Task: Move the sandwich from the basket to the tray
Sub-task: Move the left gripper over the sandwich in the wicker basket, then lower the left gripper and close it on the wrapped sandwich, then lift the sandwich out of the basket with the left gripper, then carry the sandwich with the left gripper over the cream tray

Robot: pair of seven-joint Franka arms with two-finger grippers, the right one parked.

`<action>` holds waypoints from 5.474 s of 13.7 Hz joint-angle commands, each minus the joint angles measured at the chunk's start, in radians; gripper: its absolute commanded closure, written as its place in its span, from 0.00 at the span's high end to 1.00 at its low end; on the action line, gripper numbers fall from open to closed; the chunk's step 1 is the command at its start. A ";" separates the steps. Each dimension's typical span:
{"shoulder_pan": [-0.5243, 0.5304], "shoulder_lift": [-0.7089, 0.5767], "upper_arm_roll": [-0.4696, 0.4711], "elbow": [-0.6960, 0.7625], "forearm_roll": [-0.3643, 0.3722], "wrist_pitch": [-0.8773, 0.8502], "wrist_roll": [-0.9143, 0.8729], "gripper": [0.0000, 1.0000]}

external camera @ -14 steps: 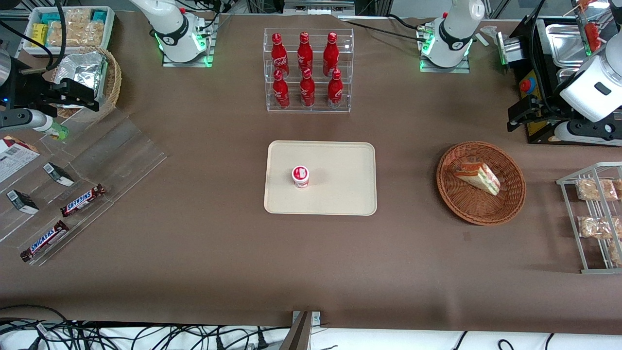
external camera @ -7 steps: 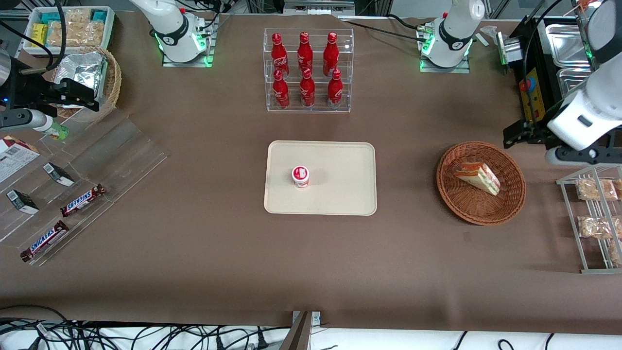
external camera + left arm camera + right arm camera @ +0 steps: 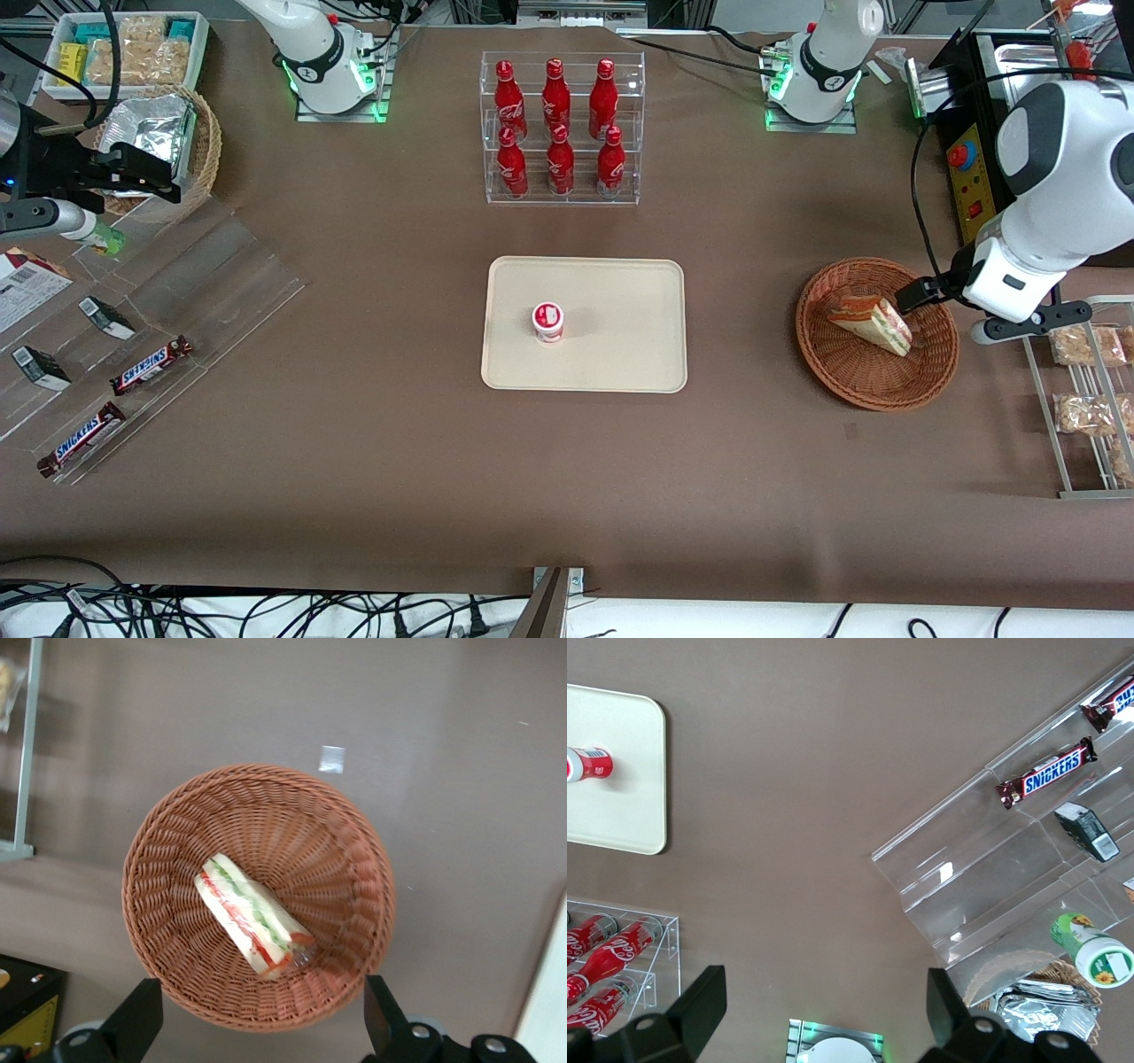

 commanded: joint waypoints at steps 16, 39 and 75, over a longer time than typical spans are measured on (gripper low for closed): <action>0.056 0.095 -0.005 -0.350 0.084 0.584 -0.667 1.00; 0.058 0.112 -0.066 -0.207 0.261 0.298 -0.612 0.00; -0.226 0.595 -0.508 0.164 0.512 0.192 -0.564 0.00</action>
